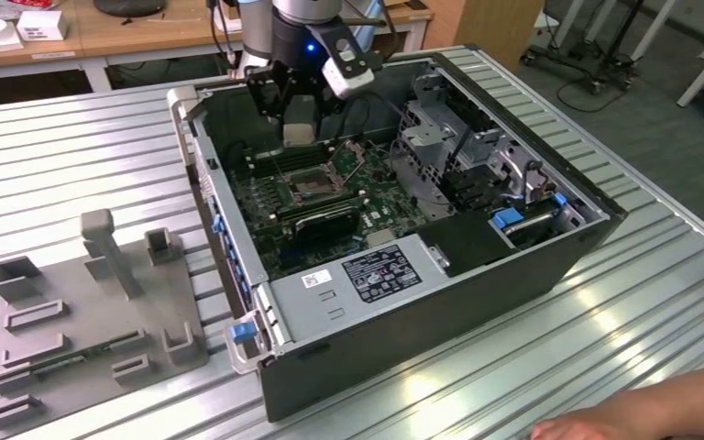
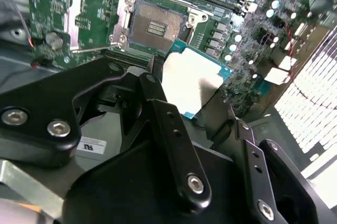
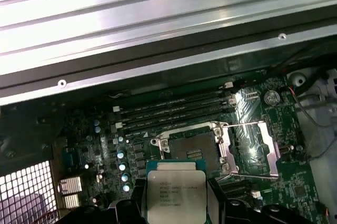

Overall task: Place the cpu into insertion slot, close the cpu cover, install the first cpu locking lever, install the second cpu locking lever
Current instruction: 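Place the cpu into insertion slot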

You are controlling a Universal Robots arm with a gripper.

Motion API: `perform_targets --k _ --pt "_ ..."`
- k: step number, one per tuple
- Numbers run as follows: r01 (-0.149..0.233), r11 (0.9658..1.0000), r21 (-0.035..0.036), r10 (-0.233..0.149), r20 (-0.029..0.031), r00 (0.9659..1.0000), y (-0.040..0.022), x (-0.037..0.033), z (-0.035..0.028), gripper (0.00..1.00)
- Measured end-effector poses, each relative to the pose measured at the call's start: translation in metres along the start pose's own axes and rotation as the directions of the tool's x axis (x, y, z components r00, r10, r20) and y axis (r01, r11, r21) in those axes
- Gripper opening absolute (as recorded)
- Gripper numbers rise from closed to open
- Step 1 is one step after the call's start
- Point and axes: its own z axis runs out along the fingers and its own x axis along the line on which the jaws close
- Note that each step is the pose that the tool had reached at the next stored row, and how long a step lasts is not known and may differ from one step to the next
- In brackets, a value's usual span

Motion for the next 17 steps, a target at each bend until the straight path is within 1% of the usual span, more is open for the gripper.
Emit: perform_targets --k 2,5,7,9,11,13,15,17 --pt "-0.036 0.9994 -0.0007 0.036 0.0032 0.9994 0.0 0.0 0.0005 0.54" --pt "-0.089 0.996 -0.002 0.089 0.0079 0.996 -0.0001 0.0 0.0013 0.54" --pt "-0.126 0.992 -0.0031 0.126 0.0112 0.992 -0.0002 0.0 0.0018 0.54" --pt "-0.162 0.9869 -0.0044 0.162 0.0143 0.9868 -0.0002 -0.0001 0.0024 0.54" --pt "-0.197 0.9805 -0.0055 0.197 0.0173 0.9803 -0.0003 -0.0001 0.0029 0.54" --pt "-0.232 0.9728 -0.0069 0.232 0.0203 0.9726 -0.0003 -0.0001 0.0034 0.54" --pt "-0.268 0.9634 -0.0085 0.268 0.0233 0.9632 -0.0004 -0.0001 0.004 0.54" --pt "-0.302 0.9532 -0.0101 0.302 0.0262 0.9528 -0.0004 -0.0001 0.0046 0.54"
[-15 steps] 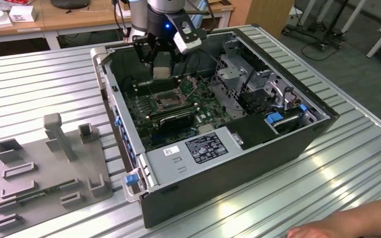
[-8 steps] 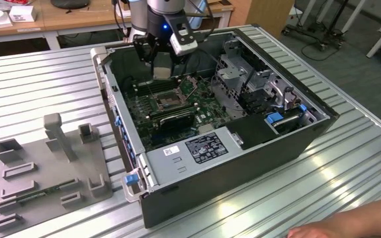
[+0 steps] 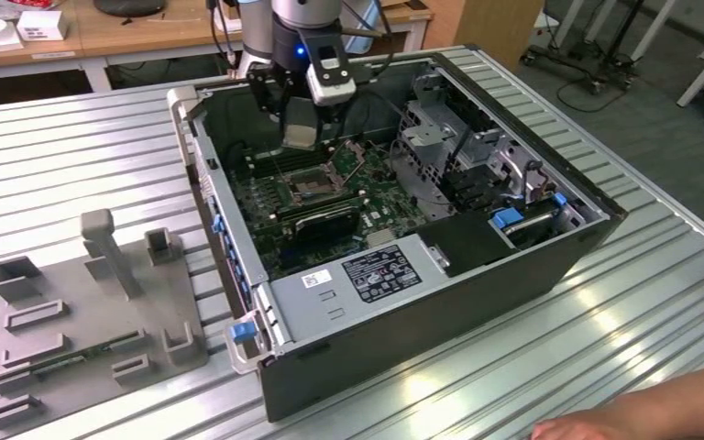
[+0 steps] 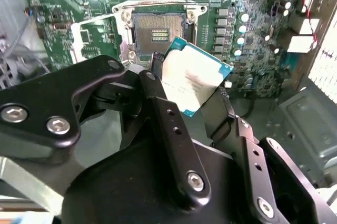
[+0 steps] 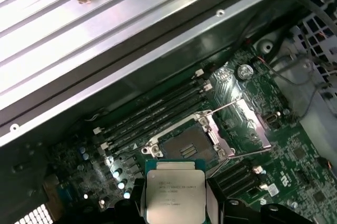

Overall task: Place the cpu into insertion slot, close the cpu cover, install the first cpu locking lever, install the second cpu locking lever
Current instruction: 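Place the cpu into insertion slot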

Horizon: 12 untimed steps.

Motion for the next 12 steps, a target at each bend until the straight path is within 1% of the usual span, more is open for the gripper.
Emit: perform_targets --k 2,3,12 --pt "-0.035 0.9994 -0.0005 0.035 0.0031 0.9994 0.0 0.0 0.0003 0.54" --pt "-0.046 0.9989 -0.0007 0.046 0.0041 0.9989 -0.0001 0.0 0.0004 0.54" --pt "-0.05 0.9987 -0.0011 0.05 0.0045 0.9987 -0.0001 0.0 0.0005 0.54"
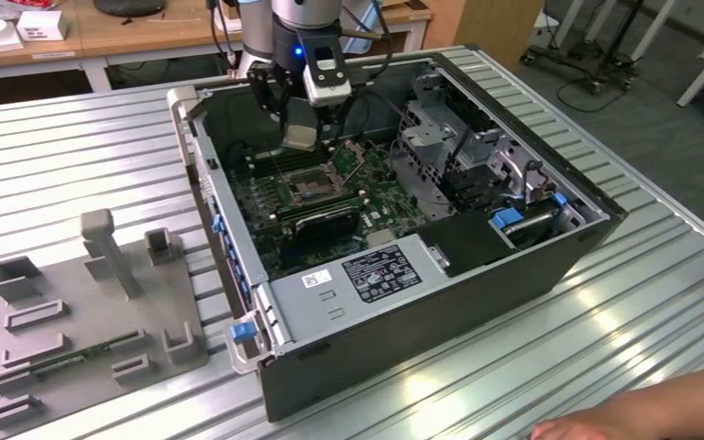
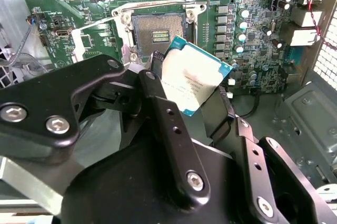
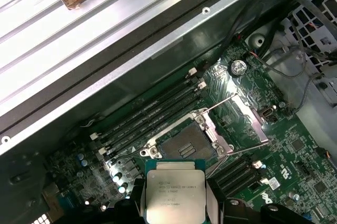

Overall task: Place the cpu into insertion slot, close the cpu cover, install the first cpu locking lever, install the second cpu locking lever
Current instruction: 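Place the cpu into insertion slot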

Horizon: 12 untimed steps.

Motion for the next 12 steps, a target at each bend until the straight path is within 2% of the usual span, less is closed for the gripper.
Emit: perform_targets --k 6,9,12 --pt "-0.014 0.9999 -0.0004 0.014 0.0012 0.9999 0.0 0.0 0.0003 0.54" --pt "-0.048 0.9989 -0.001 0.048 0.0042 0.9989 -0.0001 0.0 0.0008 0.54" --pt "-0.091 0.9958 -0.0021 0.091 0.0081 0.9958 -0.0001 0.0 0.0013 0.54"
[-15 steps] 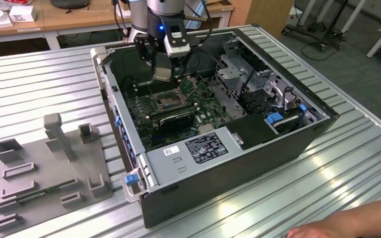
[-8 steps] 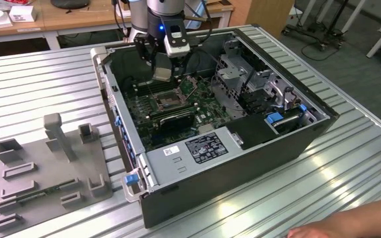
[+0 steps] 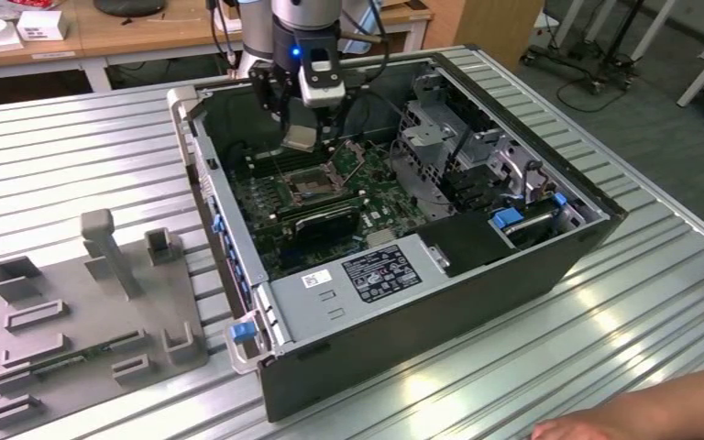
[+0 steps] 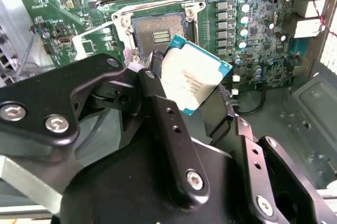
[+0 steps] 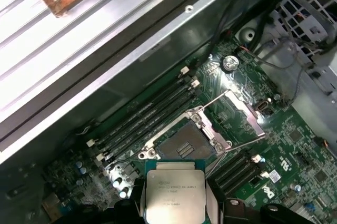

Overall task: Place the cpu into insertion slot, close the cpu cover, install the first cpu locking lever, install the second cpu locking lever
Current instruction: 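Place the cpu into insertion slot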

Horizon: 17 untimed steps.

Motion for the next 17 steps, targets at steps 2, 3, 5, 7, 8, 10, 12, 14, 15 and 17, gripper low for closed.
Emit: perform_targets --k 2,3,5,7,8,10,12,14,15,17 --pt "-0.029 0.9996 -0.0006 0.029 0.0027 0.9996 0.0 0.0 0.0004 0.54" --pt "-0.042 0.9991 -0.0009 0.042 0.0038 0.9991 0.0 0.0 0.0005 0.54" --pt "-0.052 0.9987 -0.001 0.052 0.0046 0.9987 -0.0001 -0.0001 0.0005 0.54" --pt "-0.052 0.9986 -0.0012 0.052 0.0047 0.9986 0.0 0.0 0.0006 0.54" --pt "-0.052 0.9986 -0.0012 0.052 0.0047 0.9986 0.0 0.0 0.0006 0.54" --pt "-0.052 0.9986 -0.0012 0.052 0.0047 0.9986 0.0 0.0 0.0006 0.54" --pt "-0.052 0.9986 -0.0012 0.052 0.0047 0.9986 0.0 0.0 0.0005 0.54" --pt "-0.052 0.9986 -0.0011 0.052 0.0047 0.9986 0.0 0.0 0.0005 0.54" --pt "-0.052 0.9986 -0.0011 0.052 0.0047 0.9986 0.0 0.0 0.0005 0.54" --pt "-0.052 0.9986 -0.0011 0.052 0.0047 0.9986 0.0 0.0 0.0005 0.54"
